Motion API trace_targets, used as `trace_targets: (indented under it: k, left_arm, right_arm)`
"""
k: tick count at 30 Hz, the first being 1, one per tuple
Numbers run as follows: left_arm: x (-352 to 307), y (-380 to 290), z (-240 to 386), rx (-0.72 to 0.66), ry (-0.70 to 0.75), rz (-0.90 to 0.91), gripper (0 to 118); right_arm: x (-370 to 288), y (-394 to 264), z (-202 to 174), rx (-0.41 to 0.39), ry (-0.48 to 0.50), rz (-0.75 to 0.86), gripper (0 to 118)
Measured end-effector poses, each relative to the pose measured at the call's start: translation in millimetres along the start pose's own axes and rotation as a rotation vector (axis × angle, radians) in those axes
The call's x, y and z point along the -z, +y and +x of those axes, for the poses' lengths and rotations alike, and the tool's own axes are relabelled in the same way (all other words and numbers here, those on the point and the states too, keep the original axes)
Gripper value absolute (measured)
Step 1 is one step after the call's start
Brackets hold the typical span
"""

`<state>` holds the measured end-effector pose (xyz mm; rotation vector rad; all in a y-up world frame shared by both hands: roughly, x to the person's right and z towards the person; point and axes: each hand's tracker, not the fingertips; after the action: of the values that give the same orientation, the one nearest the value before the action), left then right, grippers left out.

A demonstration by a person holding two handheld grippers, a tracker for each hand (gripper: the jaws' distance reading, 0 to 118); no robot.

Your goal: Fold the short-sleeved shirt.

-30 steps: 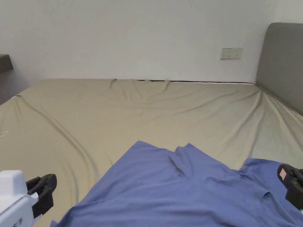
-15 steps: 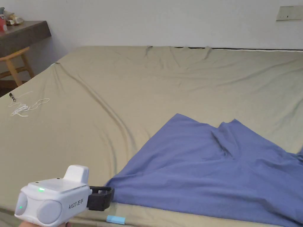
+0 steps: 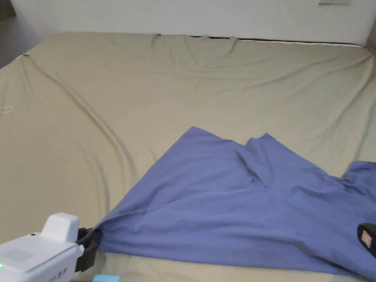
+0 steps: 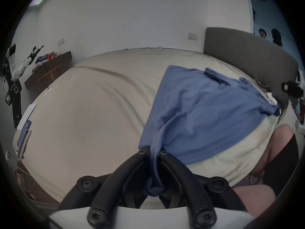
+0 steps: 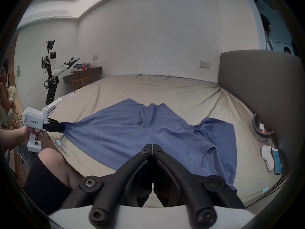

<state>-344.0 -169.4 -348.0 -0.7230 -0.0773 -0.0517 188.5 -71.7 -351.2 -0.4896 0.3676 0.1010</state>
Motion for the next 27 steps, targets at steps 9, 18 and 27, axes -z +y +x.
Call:
trace_targets:
  k: [9,18,27]
  left_arm:
    - [-17,15,7,-0.101,-0.052,0.011,3]
    - [-11,24,8,-0.144,-0.029,-0.01,3]
    - [-9,27,4,-0.142,-0.04,-0.012,3]
  right_arm:
    - [136,46,82,-0.03,-0.072,-0.084,51]
    - [308,52,146,0.214,-0.094,-0.283,72]
    - [291,43,139,0.336,-0.053,-0.213,2]
